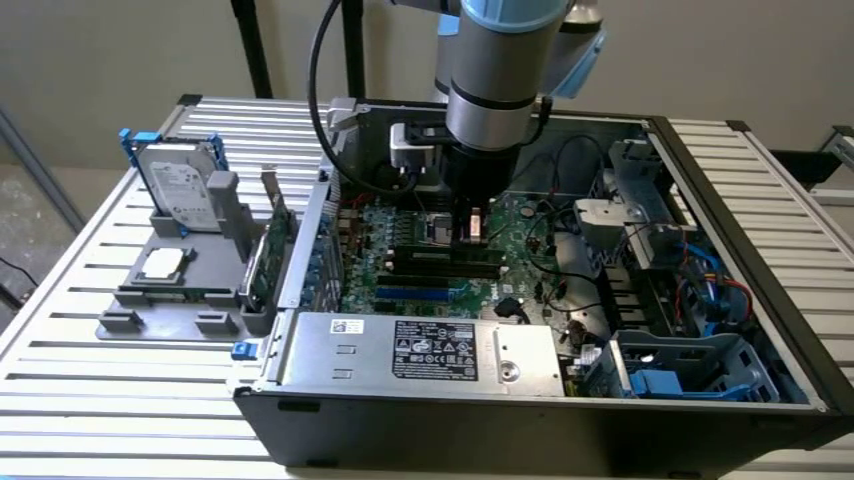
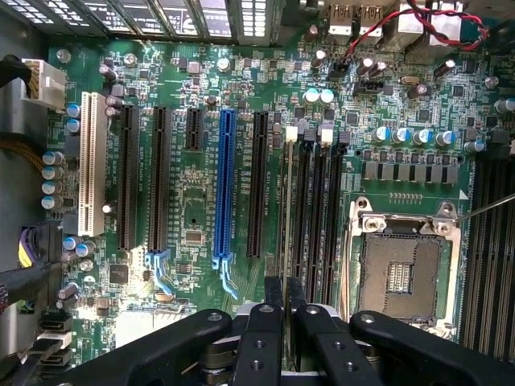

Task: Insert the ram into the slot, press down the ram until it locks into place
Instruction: 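Insert the ram into the slot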

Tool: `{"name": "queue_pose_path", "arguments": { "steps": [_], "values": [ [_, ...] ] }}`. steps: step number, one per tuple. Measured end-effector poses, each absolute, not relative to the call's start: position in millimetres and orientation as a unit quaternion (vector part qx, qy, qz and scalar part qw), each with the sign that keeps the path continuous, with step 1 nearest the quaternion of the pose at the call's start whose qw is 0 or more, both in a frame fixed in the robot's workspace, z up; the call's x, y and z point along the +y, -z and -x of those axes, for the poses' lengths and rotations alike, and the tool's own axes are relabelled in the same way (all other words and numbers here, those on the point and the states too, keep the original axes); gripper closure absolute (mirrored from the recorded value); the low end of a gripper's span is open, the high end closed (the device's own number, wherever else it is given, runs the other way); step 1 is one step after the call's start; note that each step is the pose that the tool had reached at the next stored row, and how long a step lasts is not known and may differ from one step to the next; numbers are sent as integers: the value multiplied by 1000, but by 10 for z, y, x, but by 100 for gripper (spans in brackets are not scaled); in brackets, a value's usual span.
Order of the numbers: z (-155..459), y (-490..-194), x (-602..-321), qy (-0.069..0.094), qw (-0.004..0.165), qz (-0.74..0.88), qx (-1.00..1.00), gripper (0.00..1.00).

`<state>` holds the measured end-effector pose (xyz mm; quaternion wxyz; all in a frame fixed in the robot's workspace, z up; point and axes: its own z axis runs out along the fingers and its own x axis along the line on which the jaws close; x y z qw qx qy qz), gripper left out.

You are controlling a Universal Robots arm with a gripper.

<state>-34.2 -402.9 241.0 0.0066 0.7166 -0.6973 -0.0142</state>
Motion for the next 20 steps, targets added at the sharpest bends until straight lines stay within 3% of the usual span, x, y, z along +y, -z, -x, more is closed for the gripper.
{"name": "queue_pose_path", "arguments": {
  "steps": [20],
  "values": [
    [353,-2336,-3962,6,15,-716,-697,86]
  ]
}}
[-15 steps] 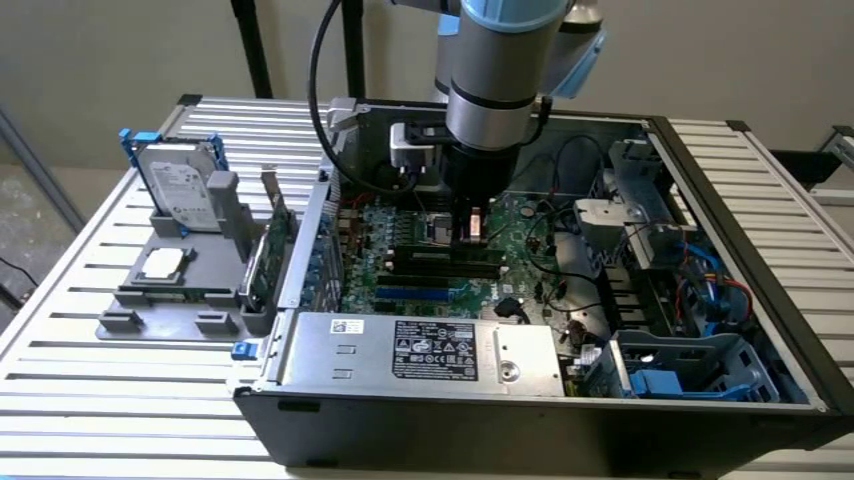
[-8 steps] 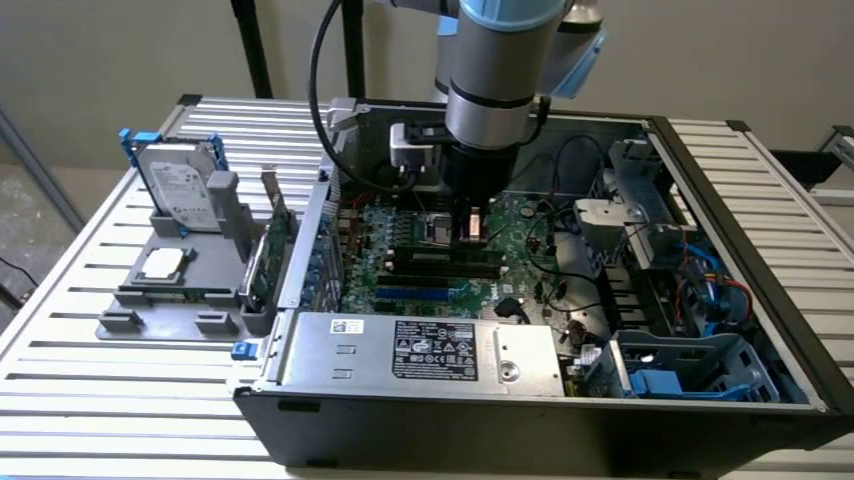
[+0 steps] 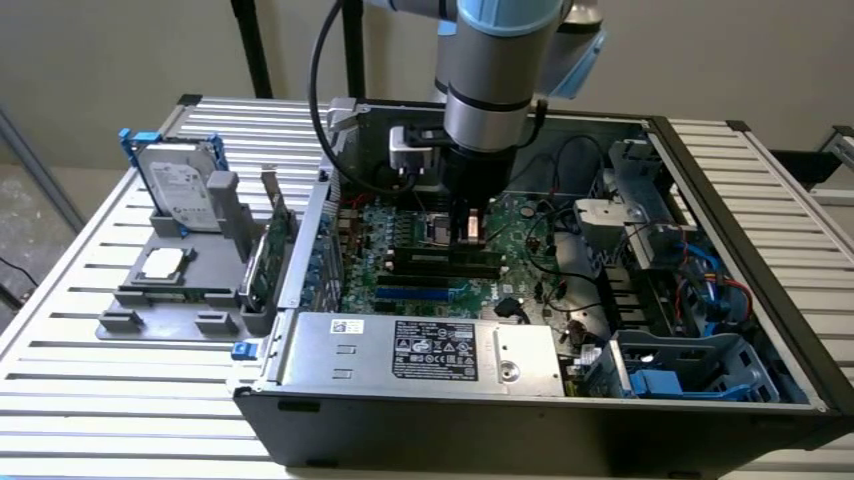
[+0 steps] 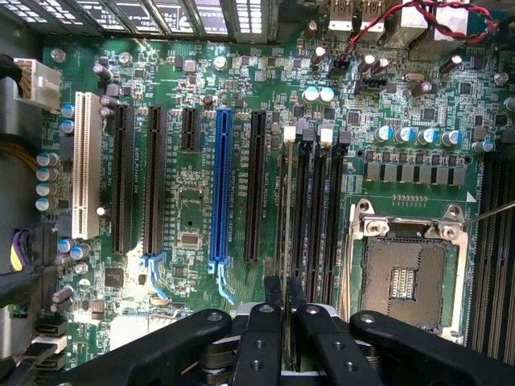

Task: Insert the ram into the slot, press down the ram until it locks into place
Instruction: 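Insert the ram into the slot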

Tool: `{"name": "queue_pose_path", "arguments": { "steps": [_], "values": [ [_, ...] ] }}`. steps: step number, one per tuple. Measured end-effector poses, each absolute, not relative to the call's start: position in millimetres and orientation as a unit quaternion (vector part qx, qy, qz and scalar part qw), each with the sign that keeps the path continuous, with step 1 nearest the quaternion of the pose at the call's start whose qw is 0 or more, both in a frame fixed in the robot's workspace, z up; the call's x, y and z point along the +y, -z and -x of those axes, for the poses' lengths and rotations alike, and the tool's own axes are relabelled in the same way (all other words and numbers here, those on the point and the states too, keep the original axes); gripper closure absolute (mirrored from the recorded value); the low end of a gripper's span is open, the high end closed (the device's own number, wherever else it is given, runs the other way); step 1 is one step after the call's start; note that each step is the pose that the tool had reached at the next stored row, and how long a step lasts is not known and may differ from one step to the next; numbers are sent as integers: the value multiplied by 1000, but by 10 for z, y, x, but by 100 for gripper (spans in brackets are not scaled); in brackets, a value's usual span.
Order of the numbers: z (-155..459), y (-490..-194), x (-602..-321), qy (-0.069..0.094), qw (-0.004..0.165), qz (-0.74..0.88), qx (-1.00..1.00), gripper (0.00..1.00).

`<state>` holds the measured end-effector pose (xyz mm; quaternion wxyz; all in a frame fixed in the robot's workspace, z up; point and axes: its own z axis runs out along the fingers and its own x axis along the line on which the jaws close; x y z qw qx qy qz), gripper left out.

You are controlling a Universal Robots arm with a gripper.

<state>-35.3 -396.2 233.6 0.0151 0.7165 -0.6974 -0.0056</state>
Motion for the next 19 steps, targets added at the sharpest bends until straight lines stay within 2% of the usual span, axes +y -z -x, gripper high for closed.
{"name": "queue_pose_path", "arguments": {
  "steps": [19],
  "values": [
    [356,-2292,-3933,1,18,-716,-698,86]
  ]
}}
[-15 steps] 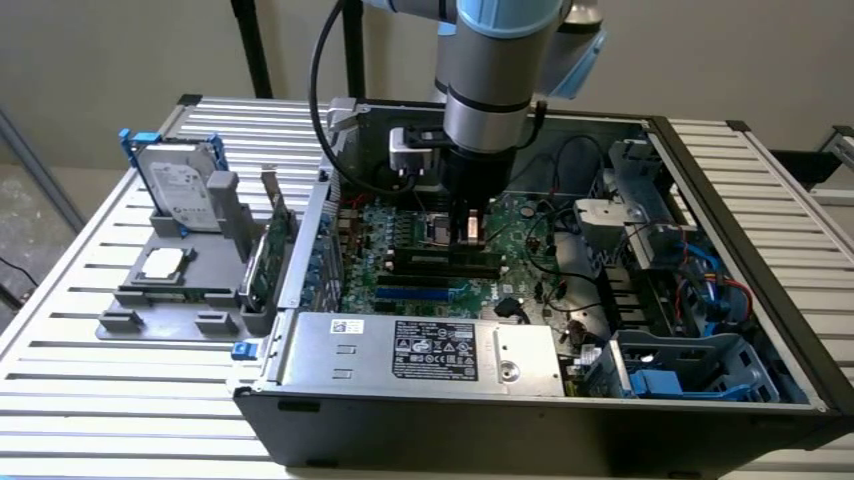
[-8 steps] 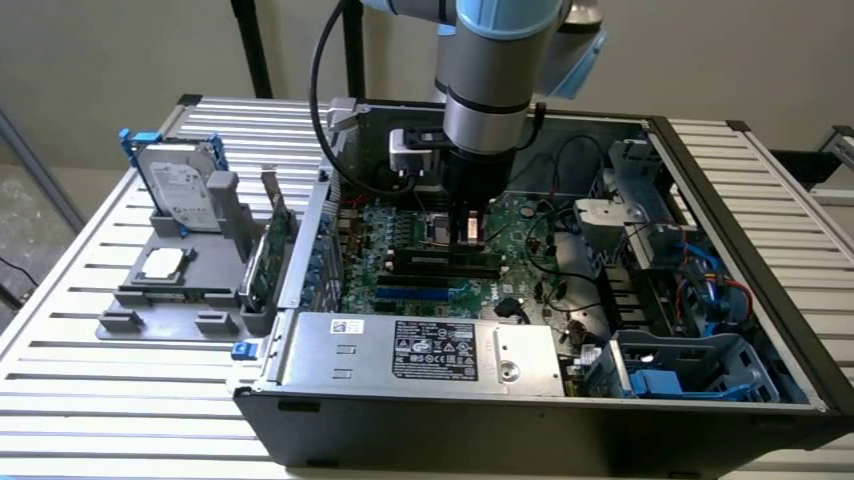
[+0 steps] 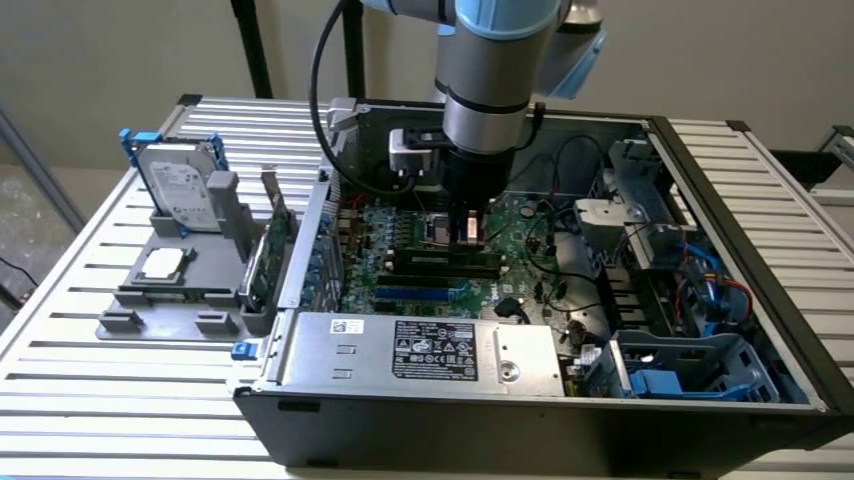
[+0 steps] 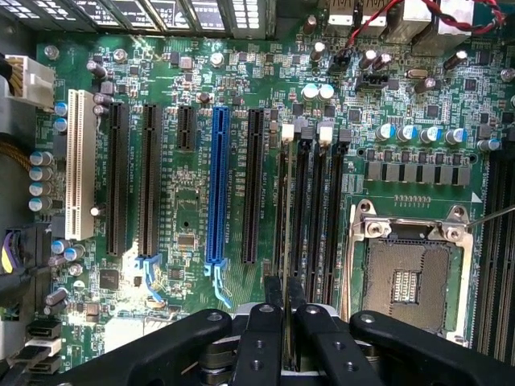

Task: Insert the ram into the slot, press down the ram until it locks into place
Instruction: 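Insert the ram into the slot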

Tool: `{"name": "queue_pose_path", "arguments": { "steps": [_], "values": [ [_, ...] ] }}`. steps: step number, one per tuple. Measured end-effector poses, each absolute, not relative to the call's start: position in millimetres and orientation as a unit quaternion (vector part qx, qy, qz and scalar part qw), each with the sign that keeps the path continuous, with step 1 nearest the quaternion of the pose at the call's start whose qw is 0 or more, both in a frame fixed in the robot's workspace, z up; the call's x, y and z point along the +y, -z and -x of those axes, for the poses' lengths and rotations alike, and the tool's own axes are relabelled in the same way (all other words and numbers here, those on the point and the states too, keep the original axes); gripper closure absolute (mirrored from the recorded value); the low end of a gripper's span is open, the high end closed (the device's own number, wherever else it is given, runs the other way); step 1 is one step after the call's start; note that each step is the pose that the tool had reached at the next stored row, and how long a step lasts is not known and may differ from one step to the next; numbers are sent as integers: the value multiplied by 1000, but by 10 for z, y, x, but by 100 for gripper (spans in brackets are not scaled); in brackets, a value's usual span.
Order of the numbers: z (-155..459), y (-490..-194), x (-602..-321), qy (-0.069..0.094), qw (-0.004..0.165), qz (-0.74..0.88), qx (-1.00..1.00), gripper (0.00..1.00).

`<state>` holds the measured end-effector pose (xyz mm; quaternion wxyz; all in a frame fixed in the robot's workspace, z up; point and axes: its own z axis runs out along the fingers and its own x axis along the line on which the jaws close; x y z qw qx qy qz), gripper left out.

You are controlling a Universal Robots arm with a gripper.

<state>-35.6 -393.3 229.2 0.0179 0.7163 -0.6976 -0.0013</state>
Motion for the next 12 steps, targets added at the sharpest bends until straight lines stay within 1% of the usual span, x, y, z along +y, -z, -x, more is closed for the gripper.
{"name": "queue_pose_path", "arguments": {
  "steps": [12],
  "values": [
    [375,-2289,-3933,-5,13,-715,-699,86]
  ]
}}
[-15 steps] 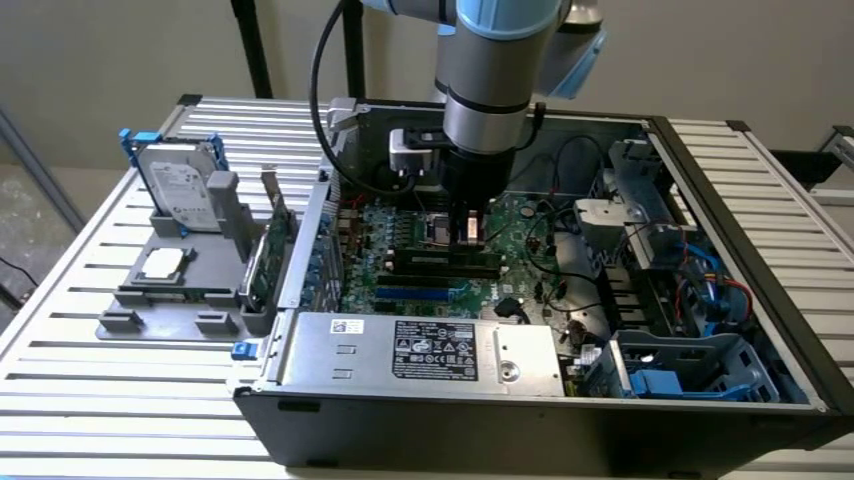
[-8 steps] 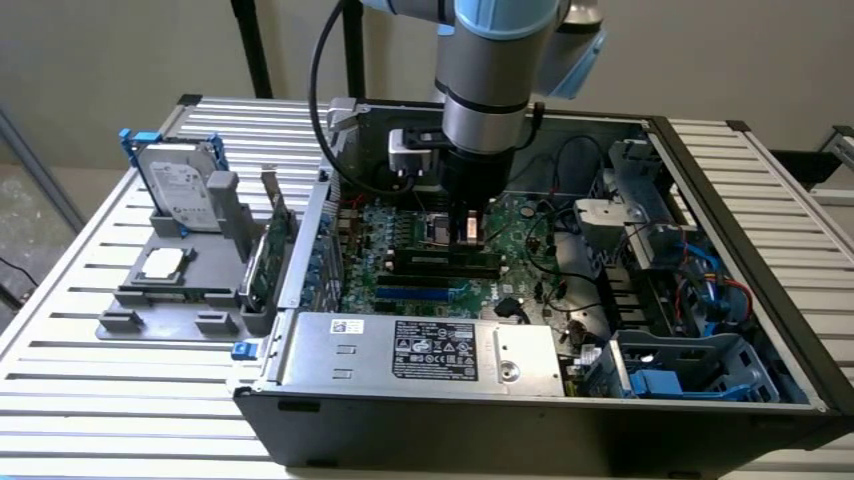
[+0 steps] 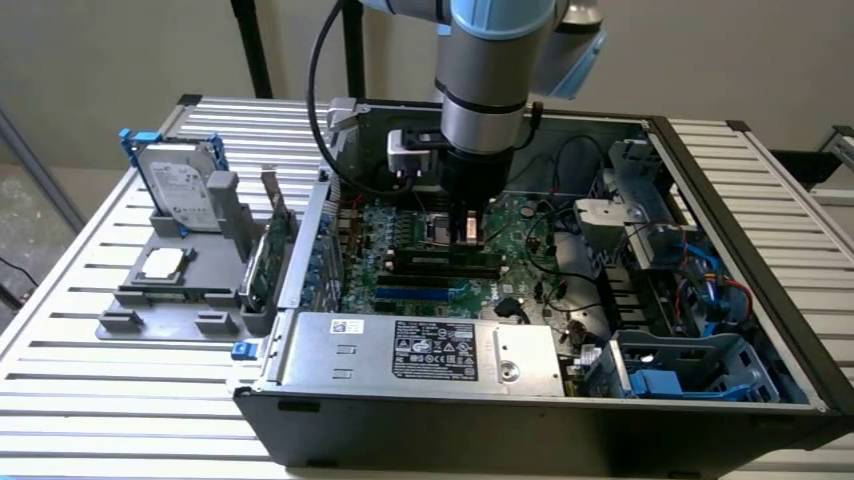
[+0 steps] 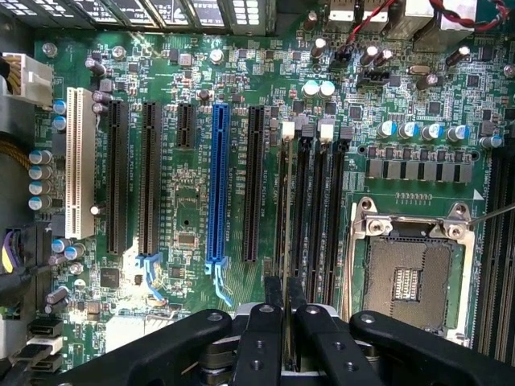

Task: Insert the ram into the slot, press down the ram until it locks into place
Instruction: 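Insert the ram into the slot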

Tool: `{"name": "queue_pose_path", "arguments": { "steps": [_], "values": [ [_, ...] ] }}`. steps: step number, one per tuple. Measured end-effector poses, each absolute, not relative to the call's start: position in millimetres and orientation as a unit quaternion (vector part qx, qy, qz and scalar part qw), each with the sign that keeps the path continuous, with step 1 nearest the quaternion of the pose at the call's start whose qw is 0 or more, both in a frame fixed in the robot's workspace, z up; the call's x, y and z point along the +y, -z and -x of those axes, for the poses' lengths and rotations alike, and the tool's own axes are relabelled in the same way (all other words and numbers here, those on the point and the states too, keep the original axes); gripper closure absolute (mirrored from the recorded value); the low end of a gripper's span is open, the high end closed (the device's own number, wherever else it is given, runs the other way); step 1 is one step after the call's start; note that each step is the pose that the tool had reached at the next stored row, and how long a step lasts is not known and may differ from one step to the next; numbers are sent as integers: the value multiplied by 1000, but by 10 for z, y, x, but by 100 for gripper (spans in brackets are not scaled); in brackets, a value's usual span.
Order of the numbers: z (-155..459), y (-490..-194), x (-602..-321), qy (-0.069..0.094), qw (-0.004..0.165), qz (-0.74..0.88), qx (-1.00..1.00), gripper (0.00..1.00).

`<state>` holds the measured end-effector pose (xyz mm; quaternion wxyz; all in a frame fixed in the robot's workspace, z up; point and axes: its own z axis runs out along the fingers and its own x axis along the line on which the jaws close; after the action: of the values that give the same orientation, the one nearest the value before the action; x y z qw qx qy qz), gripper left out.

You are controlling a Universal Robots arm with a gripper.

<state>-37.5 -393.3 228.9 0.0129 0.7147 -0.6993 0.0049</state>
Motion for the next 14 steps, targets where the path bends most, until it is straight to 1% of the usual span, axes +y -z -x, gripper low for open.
{"name": "queue_pose_path", "arguments": {
  "steps": [14],
  "values": [
    [414,-2264,-3934,-12,6,-712,-702,86]
  ]
}}
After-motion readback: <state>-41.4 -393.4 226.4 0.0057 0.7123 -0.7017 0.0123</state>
